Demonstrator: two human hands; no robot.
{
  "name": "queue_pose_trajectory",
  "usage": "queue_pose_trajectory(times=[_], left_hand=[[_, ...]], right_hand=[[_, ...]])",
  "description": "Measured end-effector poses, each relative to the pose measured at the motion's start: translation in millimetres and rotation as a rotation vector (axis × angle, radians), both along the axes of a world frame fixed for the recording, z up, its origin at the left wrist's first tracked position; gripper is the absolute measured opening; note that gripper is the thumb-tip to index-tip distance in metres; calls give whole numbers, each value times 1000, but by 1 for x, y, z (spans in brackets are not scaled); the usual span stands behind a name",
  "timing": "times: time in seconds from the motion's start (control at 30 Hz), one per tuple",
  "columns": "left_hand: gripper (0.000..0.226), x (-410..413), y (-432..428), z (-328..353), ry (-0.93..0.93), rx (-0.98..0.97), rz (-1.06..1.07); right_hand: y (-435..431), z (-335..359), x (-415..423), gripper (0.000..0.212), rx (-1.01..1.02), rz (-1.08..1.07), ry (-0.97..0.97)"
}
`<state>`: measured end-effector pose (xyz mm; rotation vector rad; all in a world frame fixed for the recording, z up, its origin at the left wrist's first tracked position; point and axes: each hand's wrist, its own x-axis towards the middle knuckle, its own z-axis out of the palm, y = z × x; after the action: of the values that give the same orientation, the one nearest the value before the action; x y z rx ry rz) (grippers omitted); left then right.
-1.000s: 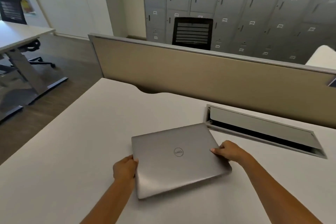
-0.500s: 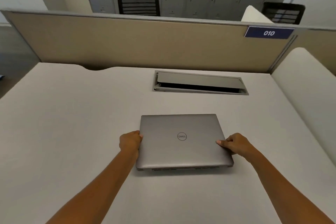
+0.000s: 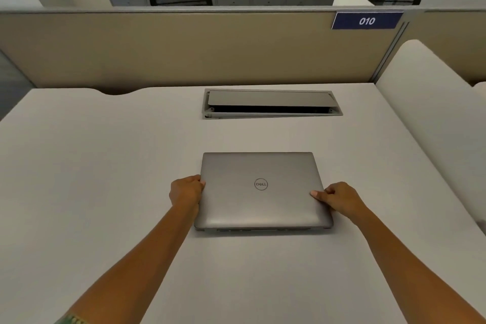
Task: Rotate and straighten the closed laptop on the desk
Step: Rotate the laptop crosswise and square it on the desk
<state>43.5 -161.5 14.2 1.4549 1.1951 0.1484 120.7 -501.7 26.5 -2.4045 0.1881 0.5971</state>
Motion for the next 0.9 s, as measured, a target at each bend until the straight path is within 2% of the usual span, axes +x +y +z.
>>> queue_pose_trajectory(times=[0.27, 0.47, 0.57, 0.67, 0.73, 0.83, 0.9], left_hand=[[33, -5, 5, -11, 35, 143, -132], [30, -1, 16, -7, 72, 219, -280], [39, 4, 15, 3, 118, 482, -450], [42, 18, 11, 11, -2, 688, -615], [42, 34, 7, 16, -39, 733, -770], [41, 60, -8, 24, -16, 759, -994], [34, 76, -21, 26, 5, 768, -1097]], right_hand=[[-1, 0, 6, 46, -26, 11, -33], [2, 4, 3, 50, -32, -67, -13], [5, 11, -19, 41, -21, -244, -143], [20, 16, -69, 28, 182, -537, -291], [37, 11, -105, 29, 360, -694, -175], [69, 4, -139, 19, 699, -897, 185], [85, 0, -149, 18, 839, -970, 334]])
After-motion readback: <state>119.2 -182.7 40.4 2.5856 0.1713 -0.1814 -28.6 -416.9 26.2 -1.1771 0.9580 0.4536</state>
